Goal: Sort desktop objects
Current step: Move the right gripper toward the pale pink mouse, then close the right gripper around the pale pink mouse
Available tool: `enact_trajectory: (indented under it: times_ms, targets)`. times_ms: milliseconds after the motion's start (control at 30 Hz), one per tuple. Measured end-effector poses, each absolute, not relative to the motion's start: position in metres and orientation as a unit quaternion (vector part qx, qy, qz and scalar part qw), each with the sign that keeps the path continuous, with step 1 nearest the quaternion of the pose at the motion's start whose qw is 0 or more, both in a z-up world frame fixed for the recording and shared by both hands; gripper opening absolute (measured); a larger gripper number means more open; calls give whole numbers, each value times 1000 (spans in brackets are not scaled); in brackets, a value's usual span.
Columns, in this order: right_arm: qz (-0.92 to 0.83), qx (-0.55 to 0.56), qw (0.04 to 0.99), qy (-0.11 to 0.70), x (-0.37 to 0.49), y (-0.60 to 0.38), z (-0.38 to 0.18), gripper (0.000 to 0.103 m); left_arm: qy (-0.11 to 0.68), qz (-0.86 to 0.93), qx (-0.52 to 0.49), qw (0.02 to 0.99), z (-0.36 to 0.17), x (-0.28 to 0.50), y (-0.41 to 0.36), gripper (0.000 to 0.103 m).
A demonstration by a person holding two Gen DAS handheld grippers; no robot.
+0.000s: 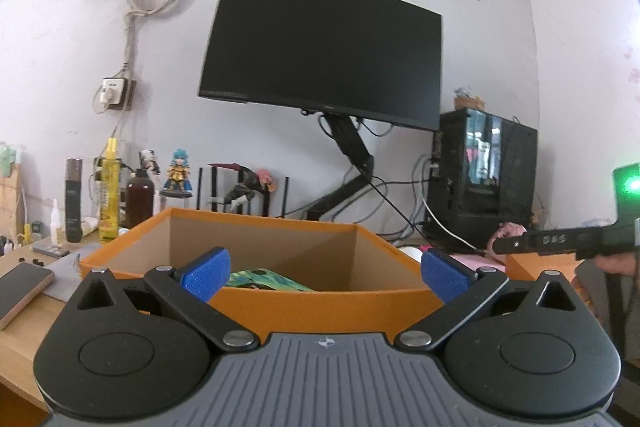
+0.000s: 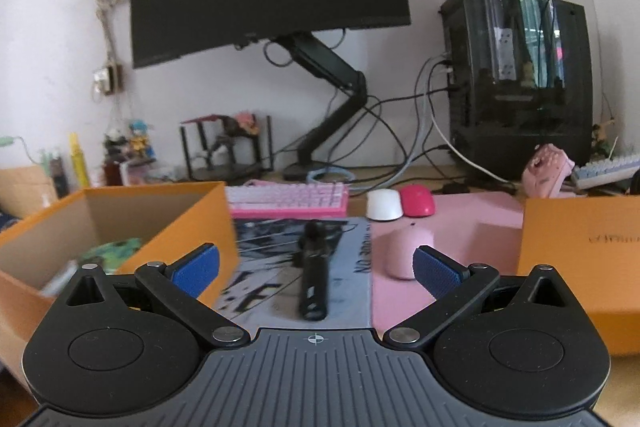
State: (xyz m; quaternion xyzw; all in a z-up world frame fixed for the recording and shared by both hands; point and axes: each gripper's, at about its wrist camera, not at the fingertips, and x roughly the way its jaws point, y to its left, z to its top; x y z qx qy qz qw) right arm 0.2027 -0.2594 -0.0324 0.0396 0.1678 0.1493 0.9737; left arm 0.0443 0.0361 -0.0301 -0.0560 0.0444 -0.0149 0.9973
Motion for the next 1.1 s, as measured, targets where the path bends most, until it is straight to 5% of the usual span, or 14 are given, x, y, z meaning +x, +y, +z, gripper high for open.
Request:
enact_trajectory:
  times_ms: [833,1100]
  targets:
    - [46,-15,956,289,418,-256,-99,103,52,-3,-85,995,-36,68,45,103]
    - [35,-34,950,309,435,-254,-109,94,59,-3,-93,994,-45,71,47,103]
